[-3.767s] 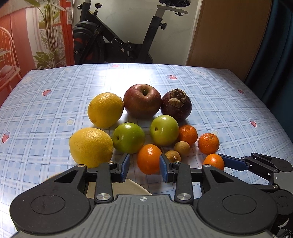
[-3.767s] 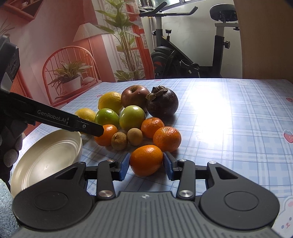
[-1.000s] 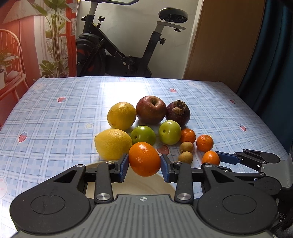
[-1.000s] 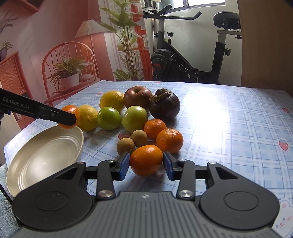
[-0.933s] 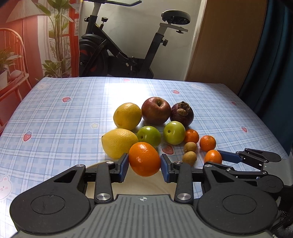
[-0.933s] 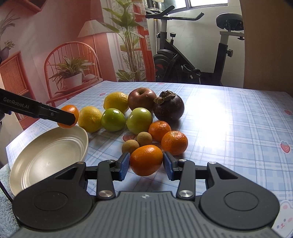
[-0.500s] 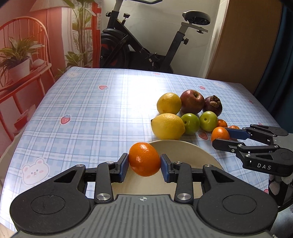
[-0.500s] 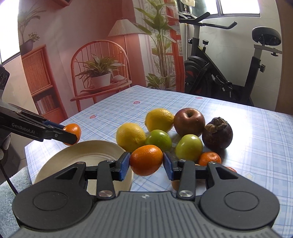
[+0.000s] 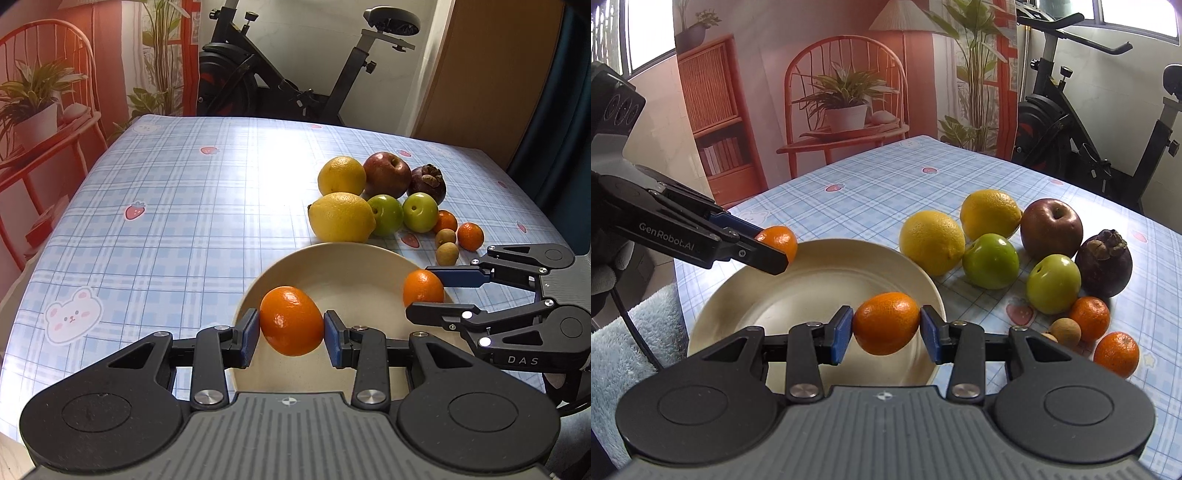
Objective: Organize fruits
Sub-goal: 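Lower the tangerine onto the plate and open the left gripper while the right gripper releases its tangerine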
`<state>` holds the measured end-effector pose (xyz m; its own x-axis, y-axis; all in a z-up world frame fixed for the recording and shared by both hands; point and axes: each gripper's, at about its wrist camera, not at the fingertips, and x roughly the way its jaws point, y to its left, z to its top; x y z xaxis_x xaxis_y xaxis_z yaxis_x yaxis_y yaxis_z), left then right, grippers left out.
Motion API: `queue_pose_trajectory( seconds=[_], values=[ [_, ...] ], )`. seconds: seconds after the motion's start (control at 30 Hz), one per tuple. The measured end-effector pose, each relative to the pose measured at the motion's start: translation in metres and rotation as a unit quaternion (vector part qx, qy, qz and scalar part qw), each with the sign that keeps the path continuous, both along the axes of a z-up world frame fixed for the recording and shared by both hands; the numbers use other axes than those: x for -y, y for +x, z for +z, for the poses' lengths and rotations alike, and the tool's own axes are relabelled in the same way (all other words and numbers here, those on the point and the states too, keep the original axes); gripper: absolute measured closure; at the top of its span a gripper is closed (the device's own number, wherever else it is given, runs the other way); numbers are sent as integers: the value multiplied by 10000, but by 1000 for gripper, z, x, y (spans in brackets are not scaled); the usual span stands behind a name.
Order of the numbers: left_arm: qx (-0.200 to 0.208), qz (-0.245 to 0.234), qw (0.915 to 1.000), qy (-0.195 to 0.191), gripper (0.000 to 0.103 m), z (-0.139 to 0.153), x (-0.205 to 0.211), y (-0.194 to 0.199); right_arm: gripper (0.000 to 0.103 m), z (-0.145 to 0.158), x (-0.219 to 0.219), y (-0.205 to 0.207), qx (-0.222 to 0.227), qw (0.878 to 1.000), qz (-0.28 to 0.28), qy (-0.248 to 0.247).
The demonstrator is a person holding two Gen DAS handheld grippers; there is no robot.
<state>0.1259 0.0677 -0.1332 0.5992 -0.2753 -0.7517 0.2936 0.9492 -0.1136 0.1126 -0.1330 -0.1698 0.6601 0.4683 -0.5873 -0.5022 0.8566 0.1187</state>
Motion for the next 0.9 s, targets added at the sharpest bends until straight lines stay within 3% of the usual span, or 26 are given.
queue_pose_trajectory(
  seconds=[0.23,0.57,0.9],
  values=[
    [-172,-83,9995,234,63,-14,-5,-2,60,-3,4,-8,-16,10000,-93,33],
    [-134,-74,9994,300,63,-20,0,-3,60,-8,-4,-5,38,9995,-15,-304],
    [-115,-180,9993,307,63,-20,6,4,61,-12,2,6,-34,9994,-224,-243]
  ],
)
